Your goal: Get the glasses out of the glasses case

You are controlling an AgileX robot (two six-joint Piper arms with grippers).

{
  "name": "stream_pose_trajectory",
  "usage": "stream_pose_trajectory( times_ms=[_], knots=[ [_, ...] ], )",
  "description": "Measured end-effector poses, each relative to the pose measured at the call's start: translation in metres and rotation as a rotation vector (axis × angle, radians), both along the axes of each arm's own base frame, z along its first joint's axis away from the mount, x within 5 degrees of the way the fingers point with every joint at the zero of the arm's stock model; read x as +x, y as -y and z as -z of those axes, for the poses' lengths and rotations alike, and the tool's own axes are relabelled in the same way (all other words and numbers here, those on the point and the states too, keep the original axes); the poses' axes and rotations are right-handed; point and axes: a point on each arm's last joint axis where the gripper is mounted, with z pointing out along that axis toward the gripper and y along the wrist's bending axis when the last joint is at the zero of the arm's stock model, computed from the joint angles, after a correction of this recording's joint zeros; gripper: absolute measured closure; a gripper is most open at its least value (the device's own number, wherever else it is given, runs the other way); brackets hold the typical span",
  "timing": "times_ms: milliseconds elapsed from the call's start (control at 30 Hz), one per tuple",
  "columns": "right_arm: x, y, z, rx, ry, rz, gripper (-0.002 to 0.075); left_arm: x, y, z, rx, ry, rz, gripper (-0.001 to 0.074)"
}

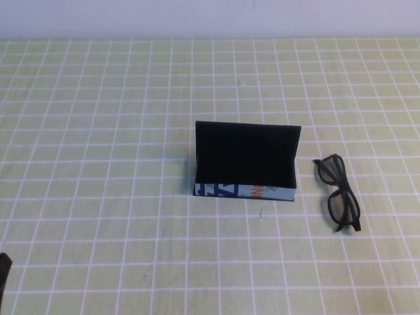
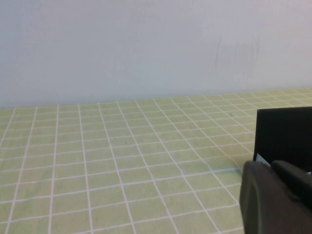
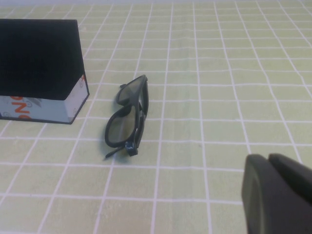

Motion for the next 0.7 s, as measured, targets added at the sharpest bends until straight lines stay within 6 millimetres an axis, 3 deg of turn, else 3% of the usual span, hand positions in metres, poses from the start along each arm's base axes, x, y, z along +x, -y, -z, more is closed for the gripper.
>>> stream_pose_trajectory(
  times_ms=[533,700],
  knots=[
    [0.0000,0.0000,0.0000,0.000,-0.001,0.000,0.0743,0.0001,-0.0003,-0.0001,0.004,0.003,-0.004,0.0739],
    [-0.0001,-0.0001,0.0002,0.001,-0.002,-0.001,0.0743,0.0018,-0.0073,-0.0046,0.012,0.057,-0.084,0.0739]
  ],
)
